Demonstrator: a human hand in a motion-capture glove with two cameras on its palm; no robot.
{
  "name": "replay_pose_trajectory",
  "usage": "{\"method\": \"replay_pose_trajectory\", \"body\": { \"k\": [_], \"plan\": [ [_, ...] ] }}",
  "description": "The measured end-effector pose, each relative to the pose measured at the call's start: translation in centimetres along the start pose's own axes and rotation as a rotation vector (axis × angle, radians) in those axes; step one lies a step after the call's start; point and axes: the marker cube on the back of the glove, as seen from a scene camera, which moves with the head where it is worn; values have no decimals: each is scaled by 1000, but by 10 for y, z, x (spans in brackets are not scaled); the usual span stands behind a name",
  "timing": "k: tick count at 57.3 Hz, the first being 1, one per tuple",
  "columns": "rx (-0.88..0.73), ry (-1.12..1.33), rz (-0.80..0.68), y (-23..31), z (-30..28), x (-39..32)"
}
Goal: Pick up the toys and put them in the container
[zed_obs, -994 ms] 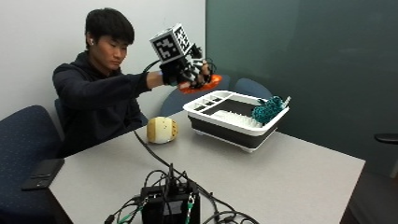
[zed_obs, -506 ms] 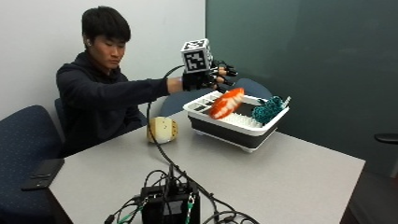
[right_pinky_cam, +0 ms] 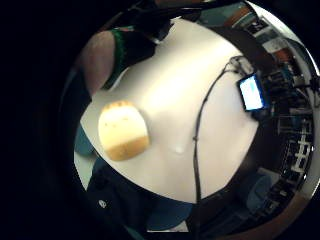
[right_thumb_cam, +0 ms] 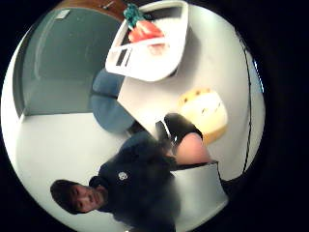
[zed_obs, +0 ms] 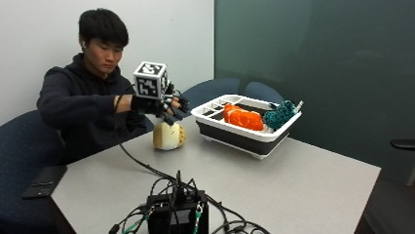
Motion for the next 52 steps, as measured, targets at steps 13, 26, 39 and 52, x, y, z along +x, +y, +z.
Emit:
{"method": "replay_pose_trajectory", "body": {
  "k": [13, 26, 39, 52],
  "plan": [
    [-142, 133, -11, 2, 101, 11],
    [17, 125, -45, -14, 79, 14],
    [156, 96, -34, -29, -36, 13],
    [364, 30, -19, -71, -130, -40]
  ]
}}
